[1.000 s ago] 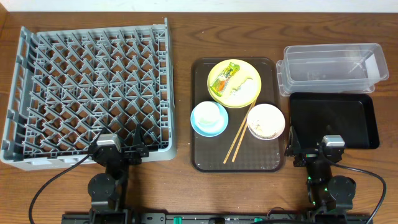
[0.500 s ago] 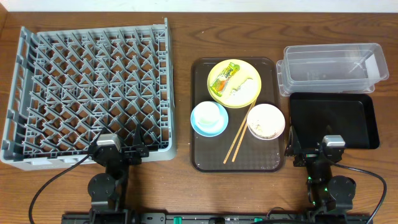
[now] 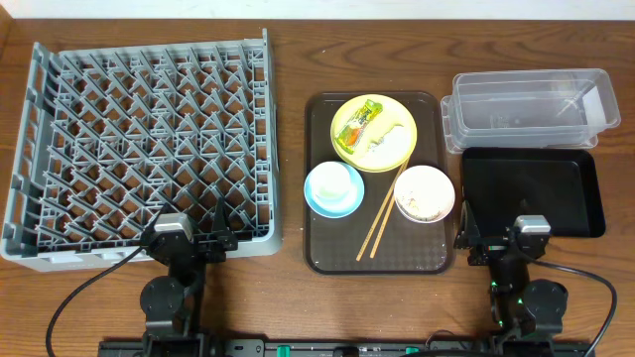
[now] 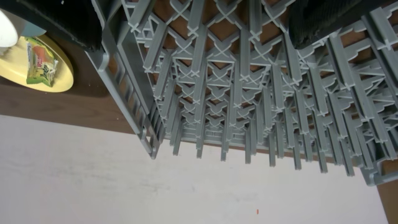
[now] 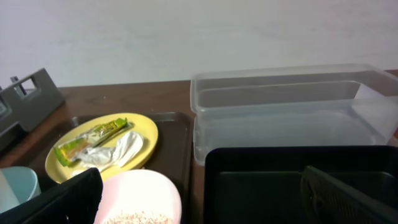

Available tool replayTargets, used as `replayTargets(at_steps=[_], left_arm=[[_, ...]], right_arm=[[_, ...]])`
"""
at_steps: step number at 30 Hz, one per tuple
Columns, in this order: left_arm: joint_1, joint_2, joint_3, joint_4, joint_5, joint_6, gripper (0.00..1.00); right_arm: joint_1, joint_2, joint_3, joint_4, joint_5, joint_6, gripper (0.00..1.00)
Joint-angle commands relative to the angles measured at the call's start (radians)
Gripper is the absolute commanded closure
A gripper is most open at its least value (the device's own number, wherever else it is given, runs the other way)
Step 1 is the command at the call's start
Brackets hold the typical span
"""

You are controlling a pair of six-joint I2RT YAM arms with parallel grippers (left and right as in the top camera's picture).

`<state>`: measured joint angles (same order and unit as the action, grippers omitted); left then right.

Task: Sort waste into correct bins and load items into the dishwasher rack

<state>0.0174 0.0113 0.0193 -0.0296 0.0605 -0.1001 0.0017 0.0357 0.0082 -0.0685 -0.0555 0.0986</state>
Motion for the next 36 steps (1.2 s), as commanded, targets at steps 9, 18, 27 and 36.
replayTargets(at_steps=[9,18,27,36], left_arm=[[-0.002,0.11,0.151,-0.19,-0.026,0.009,0.03],[-0.002,0.474,0.549,-0.534,-0.028,0.01,0.03],[-0.002,0.834,0.827,-0.798,-0.023,0.009,0.03],[-0.002,0.903,0.834,-0.811,-0.023,0.01,0.03]], right_arm=[[0.008,0.353,0.271,-0.045,-0.002,-0.034,0.01],[0.031,0.901,0.762,-0.267,-0.114,-0.136,0.01],[0.137,1.356,1.315,-0.749,-0.116,-0.209,0.01],[0.169,1.494,1.351,-0.569,-0.291,-0.063,0.13]])
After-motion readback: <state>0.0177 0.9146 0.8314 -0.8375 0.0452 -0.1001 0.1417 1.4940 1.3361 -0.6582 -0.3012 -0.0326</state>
